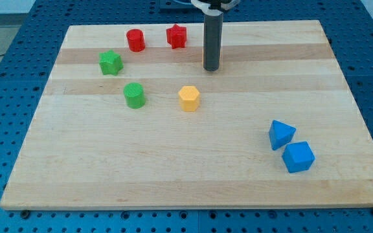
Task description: Move the yellow heart diagonally towards the bottom right of the red star
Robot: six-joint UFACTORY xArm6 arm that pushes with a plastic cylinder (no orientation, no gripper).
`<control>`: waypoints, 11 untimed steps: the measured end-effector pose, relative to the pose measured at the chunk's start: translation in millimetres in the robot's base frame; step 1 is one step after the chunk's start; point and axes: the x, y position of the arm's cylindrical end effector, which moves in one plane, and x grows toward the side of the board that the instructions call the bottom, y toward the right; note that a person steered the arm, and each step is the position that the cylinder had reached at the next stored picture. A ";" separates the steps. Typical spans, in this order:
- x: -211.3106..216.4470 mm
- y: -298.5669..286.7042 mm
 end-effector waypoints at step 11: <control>-105.7 162.0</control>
